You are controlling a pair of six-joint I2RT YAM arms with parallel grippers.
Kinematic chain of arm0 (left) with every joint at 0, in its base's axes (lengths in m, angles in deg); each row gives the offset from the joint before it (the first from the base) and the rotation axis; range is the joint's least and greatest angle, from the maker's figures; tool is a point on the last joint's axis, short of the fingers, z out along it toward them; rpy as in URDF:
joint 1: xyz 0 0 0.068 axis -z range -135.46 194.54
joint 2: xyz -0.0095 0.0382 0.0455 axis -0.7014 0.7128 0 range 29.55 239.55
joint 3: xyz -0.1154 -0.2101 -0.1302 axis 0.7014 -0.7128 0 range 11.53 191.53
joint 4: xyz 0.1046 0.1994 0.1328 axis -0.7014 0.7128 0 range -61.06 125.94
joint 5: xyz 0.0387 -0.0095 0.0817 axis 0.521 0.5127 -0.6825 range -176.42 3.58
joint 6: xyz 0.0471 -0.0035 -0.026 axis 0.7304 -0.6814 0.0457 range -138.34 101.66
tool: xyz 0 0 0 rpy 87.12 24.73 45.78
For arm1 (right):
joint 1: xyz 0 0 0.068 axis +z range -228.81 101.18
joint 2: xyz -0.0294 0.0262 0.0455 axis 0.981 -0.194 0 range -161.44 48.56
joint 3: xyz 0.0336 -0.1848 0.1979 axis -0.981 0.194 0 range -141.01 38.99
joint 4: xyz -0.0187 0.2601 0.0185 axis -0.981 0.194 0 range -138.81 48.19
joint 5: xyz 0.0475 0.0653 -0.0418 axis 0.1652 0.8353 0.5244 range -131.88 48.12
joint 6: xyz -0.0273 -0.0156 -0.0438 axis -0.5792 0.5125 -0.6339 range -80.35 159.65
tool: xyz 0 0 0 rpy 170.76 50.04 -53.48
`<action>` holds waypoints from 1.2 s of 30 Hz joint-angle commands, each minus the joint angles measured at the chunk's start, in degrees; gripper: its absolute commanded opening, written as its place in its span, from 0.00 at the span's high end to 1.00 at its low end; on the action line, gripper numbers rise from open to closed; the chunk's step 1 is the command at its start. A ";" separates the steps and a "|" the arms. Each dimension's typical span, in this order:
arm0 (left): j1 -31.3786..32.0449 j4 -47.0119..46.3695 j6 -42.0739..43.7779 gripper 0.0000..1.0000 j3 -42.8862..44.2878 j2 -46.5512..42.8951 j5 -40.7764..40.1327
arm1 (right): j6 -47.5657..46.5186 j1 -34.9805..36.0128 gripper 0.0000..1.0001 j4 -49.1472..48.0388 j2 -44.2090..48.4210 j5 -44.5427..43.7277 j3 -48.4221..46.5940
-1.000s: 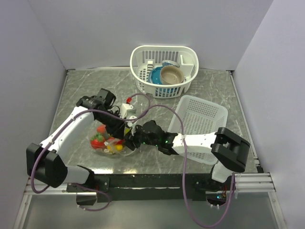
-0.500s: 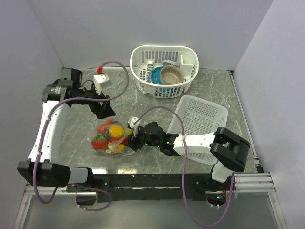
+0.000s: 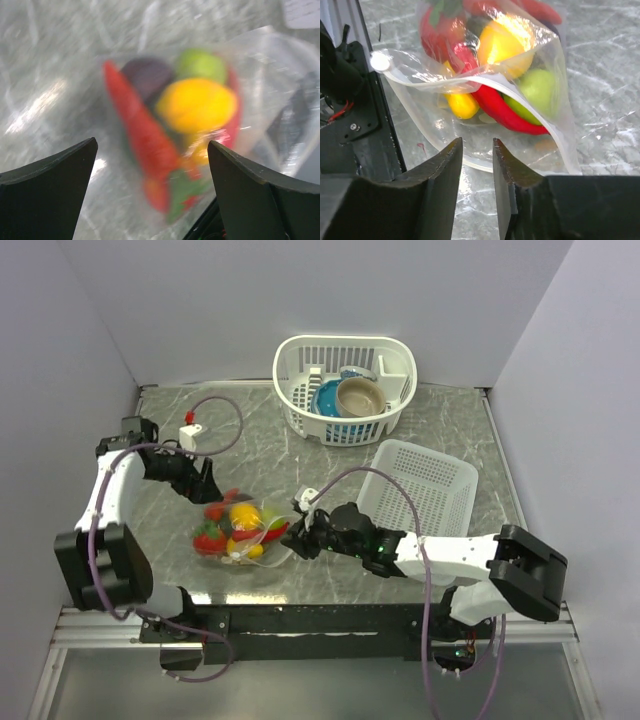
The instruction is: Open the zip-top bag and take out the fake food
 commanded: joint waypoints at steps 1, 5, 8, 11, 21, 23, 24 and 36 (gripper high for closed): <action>-4.46 1.70 6.89 0.01 1.71 4.38 1.07 | -0.20 1.27 0.68 -1.07 -2.15 0.81 -0.88; -4.64 9.00 12.43 0.01 2.42 8.53 4.93 | -0.37 2.58 0.70 -1.07 -4.44 0.72 -1.94; -3.94 9.54 13.41 0.01 0.31 8.62 5.64 | -1.07 2.94 0.61 -1.34 -6.73 0.55 -3.51; -2.54 6.73 12.88 0.01 -3.73 7.31 3.72 | -2.47 3.03 0.49 -2.04 -10.06 -1.11 -6.06; 0.19 2.06 13.23 0.38 -9.89 6.42 -0.95 | -8.63 2.76 0.26 -3.71 -20.61 -4.03 -14.50; 0.72 1.80 12.88 0.42 -9.54 7.21 -0.69 | -9.42 2.85 0.26 -3.36 -22.55 -3.85 -15.82; 0.89 1.71 12.79 0.43 -9.10 7.22 -0.34 | -9.60 2.85 0.26 -3.36 -23.16 -3.67 -16.26; 5.03 1.45 6.03 0.99 -0.77 8.98 1.16 | -7.41 2.76 0.73 -1.86 -25.12 -0.07 -16.02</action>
